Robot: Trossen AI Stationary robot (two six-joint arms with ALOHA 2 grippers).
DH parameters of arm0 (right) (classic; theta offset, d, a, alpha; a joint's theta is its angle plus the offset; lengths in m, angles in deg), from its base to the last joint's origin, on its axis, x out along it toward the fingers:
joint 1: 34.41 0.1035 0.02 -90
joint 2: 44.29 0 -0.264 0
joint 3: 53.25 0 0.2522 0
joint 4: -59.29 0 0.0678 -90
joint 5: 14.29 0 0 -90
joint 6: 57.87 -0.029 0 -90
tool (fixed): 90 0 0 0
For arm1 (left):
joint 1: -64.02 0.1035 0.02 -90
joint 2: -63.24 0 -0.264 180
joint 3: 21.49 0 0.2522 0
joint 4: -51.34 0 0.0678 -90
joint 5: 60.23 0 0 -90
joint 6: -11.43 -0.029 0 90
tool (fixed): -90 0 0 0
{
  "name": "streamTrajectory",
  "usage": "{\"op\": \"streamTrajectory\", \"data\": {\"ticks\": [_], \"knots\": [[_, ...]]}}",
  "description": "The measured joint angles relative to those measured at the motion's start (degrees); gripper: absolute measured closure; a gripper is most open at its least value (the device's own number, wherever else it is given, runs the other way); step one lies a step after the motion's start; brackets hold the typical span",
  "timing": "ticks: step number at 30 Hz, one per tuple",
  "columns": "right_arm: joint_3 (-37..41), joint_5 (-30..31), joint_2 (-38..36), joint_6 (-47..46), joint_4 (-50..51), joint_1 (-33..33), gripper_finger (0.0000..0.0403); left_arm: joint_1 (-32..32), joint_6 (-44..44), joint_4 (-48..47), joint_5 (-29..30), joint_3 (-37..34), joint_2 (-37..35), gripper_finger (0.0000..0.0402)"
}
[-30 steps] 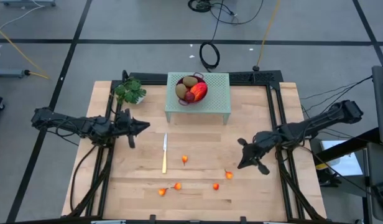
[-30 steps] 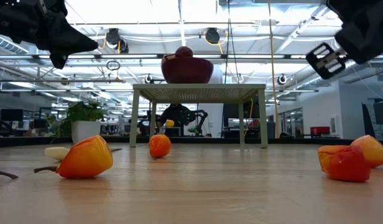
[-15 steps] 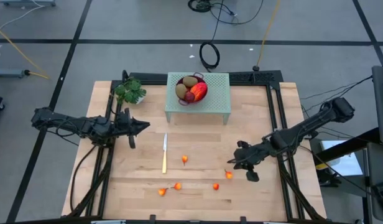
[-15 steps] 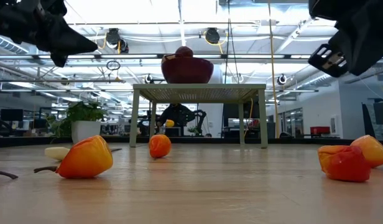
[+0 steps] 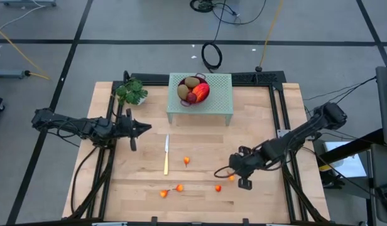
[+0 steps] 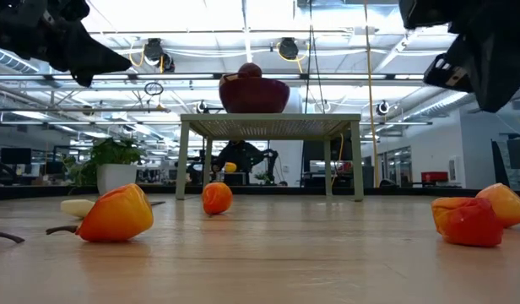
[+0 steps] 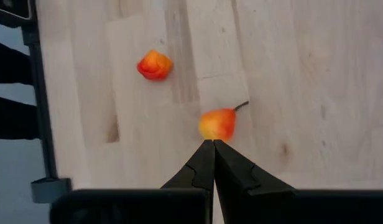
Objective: Pick & Place Fruit
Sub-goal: Put the pear into the strainer bowl on the shelf
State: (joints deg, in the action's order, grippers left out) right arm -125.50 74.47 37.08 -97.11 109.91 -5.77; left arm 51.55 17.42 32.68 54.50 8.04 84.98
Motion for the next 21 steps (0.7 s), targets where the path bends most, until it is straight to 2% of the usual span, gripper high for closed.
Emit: {"op": "streamTrajectory", "data": {"ticks": [9, 21], "knots": [[-5.00, -0.25, 3.08, -4.47, 3.95, 0.04, 0.0403, 0.00, -2.46, -0.03, -9.80, 0.00, 0.00, 0.0380], [-5.56, -1.99, 3.21, -16.29, 5.51, 2.25, 0.0403, 0.00, -2.72, 2.97, -14.28, -2.39, -0.47, 0.0380]]}}
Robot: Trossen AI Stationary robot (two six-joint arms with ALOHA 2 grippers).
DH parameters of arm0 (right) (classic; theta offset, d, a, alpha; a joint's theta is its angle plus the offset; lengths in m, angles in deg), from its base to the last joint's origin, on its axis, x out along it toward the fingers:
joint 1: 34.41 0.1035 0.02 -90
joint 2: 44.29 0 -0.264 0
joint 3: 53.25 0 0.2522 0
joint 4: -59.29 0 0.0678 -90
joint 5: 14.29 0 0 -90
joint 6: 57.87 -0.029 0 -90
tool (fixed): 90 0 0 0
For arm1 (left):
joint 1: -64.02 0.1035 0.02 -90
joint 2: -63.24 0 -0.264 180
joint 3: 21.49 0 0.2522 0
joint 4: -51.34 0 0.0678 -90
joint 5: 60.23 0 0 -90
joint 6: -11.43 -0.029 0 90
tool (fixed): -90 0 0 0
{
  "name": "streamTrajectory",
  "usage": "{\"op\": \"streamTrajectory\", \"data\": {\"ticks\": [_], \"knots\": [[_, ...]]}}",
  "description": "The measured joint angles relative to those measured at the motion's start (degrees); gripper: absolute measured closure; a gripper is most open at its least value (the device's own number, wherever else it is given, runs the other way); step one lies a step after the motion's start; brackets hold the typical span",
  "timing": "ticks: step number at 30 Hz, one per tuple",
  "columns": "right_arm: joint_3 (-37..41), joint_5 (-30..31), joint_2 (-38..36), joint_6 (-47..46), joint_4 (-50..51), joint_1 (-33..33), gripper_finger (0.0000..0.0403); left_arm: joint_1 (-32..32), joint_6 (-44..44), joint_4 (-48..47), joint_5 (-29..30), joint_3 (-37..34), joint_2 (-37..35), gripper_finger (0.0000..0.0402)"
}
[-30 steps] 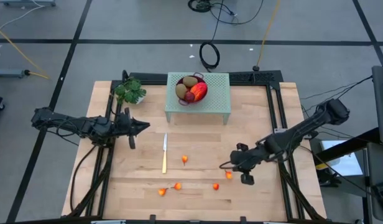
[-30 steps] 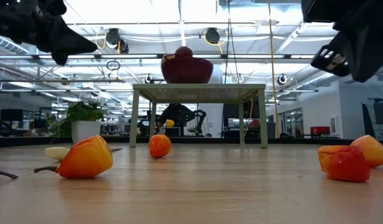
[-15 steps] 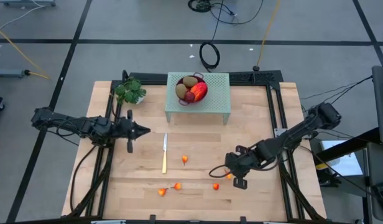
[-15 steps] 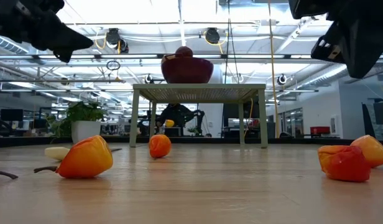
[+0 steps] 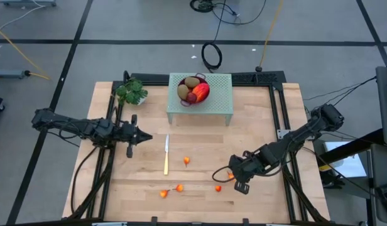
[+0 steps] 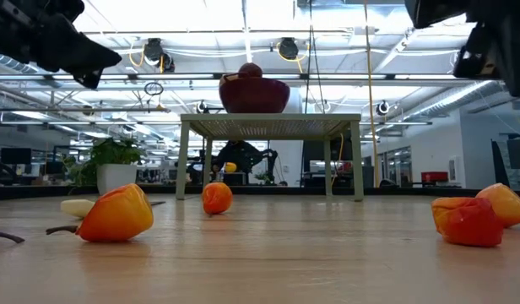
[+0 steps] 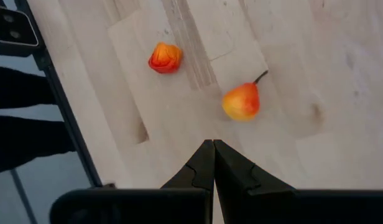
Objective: Pick & Place Fruit
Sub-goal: Put the pear into the strainer bowl on the shelf
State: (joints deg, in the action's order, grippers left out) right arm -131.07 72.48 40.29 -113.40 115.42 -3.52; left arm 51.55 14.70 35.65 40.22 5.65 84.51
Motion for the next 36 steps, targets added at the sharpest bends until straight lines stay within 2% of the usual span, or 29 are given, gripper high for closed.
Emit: {"op": "streamTrajectory", "data": {"ticks": [5, 11, 19, 23, 32, 36], "knots": [[0.00, -0.42, -0.01, -5.19, -0.01, 0.92, 0.0403, 0.00, 0.31, 1.66, -0.12, -2.02, -1.64, 0.0380], [0.00, -4.13, -0.01, -9.86, 0.62, 1.05, 0.0403, 0.00, 0.18, 1.59, -0.17, -3.03, -4.89, 0.0380], [0.02, -4.54, -0.01, -11.26, -0.02, -0.51, 0.0395, 0.00, 0.31, -1.40, -0.20, -3.08, -7.60, 0.0380], [0.02, -4.53, -0.01, -11.31, -1.75, -1.30, 0.0361, 0.00, 0.35, -1.65, -1.80, -3.08, -7.86, 0.0380], [0.05, -4.50, -0.01, -11.44, -5.57, -2.98, 0.0239, 0.00, 0.66, -2.75, -2.72, -3.08, -7.84, 0.0380], [1.54, -4.54, -0.01, -12.24, -6.18, -3.20, 0.0200, 0.00, 0.65, -2.79, -2.72, -3.08, -7.84, 0.0380]]}}
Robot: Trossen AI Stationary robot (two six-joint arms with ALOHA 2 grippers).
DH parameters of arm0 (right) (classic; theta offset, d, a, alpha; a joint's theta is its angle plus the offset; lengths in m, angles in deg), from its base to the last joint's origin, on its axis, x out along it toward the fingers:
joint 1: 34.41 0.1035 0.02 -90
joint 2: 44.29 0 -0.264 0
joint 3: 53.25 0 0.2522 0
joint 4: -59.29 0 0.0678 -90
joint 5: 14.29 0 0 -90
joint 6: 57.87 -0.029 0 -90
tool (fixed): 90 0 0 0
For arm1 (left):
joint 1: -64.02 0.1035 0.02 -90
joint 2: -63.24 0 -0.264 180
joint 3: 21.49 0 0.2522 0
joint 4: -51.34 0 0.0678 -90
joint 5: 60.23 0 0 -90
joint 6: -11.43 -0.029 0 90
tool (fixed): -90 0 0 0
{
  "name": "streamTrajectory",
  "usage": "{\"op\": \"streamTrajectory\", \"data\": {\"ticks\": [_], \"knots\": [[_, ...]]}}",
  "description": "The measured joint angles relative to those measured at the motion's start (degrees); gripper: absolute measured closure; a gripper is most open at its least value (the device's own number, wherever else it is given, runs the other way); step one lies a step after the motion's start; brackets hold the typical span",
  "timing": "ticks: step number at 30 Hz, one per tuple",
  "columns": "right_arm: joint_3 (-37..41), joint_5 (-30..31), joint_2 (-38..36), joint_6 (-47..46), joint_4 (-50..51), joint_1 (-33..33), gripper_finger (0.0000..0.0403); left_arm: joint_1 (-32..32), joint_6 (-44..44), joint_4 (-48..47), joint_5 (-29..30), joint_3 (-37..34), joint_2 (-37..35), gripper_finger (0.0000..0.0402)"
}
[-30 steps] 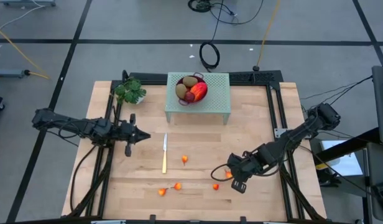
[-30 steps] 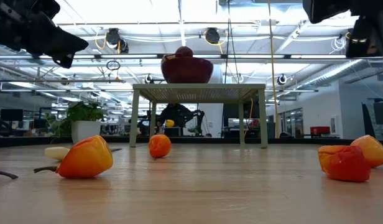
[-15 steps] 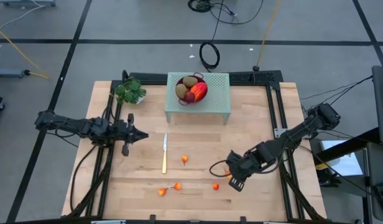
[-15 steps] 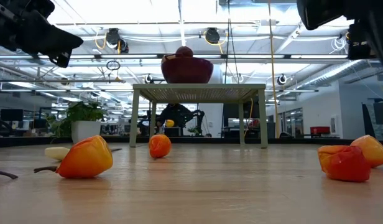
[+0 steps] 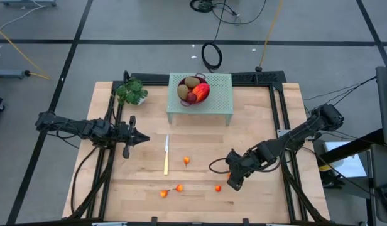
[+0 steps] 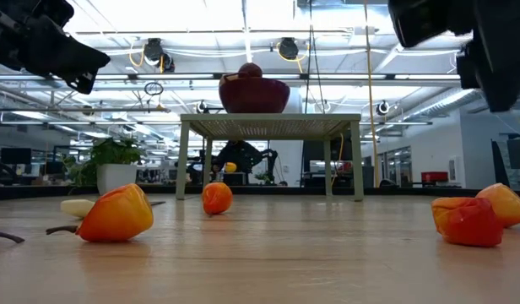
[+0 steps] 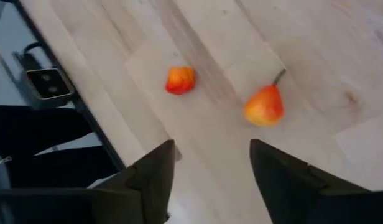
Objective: Pick & Place Fruit
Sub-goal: Put the pear into the strainer bowl on the shelf
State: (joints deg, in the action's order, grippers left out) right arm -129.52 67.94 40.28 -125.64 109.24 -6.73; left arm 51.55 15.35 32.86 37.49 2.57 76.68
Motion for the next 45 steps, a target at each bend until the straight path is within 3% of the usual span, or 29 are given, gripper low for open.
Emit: {"op": "streamTrajectory", "data": {"ticks": [5, 11, 40, 45], "knots": [[2.41, -4.82, -0.02, -2.29, -1.02, 0.04, 0.0175, 0.00, -0.01, -0.08, 0.00, 0.00, 0.00, 0.0380], [4.31, -8.73, -0.02, -3.56, -3.31, 0.03, 0.0173, 0.00, -0.01, -0.08, 0.00, 0.00, 0.00, 0.0380], [4.44, -7.02, -0.01, -2.39, -5.14, -0.59, 0.0190, 0.00, 0.86, 0.25, 0.04, 0.02, 0.00, 0.0380], [4.44, -2.48, -0.02, -2.00, -5.14, -0.57, 0.0190, 0.00, 0.86, 0.24, 0.06, 0.02, 0.00, 0.0380]]}}
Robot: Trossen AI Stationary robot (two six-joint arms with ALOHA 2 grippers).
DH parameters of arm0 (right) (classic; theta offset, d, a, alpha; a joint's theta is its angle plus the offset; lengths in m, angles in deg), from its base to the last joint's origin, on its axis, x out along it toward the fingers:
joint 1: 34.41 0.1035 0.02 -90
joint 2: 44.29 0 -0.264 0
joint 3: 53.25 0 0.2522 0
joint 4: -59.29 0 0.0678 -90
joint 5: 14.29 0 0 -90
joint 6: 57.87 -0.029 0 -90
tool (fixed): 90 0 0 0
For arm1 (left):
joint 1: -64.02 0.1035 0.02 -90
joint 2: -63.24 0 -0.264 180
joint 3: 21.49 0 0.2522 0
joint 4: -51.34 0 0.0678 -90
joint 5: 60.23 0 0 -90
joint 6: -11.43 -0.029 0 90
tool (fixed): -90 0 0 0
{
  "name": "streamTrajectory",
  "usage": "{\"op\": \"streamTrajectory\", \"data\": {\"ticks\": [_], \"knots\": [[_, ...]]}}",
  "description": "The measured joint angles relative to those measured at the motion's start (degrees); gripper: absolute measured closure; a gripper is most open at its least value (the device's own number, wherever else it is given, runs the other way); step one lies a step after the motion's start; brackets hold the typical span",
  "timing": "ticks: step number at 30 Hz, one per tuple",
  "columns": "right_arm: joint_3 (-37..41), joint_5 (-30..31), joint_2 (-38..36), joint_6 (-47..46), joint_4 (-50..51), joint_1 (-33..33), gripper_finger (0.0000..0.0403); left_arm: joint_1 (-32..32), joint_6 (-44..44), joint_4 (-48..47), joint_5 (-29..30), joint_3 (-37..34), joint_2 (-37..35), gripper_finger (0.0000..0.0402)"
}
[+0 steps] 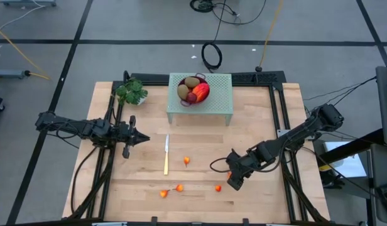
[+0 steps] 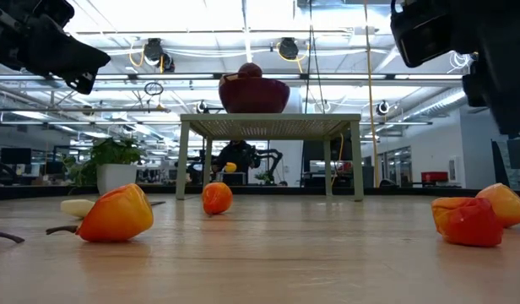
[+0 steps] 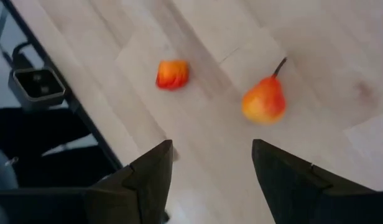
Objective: Pick & Place Fruit
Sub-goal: Put the pear into the strainer bowl on the shelf
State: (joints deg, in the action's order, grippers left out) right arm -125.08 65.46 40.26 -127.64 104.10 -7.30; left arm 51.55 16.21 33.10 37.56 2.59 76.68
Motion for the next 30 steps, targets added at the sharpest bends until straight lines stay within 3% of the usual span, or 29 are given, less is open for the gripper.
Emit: {"op": "streamTrajectory", "data": {"ticks": [9, 30], "knots": [[0.00, 4.41, 0.00, 0.61, 0.44, -0.02, 0.0190, 0.00, -0.02, -0.01, 0.16, 0.00, 0.00, 0.0380], [-1.70, 4.20, 7.08, 3.01, 2.12, 0.14, 0.0190, 0.02, 0.31, -0.03, 1.27, 0.00, 0.02, 0.0380]]}}
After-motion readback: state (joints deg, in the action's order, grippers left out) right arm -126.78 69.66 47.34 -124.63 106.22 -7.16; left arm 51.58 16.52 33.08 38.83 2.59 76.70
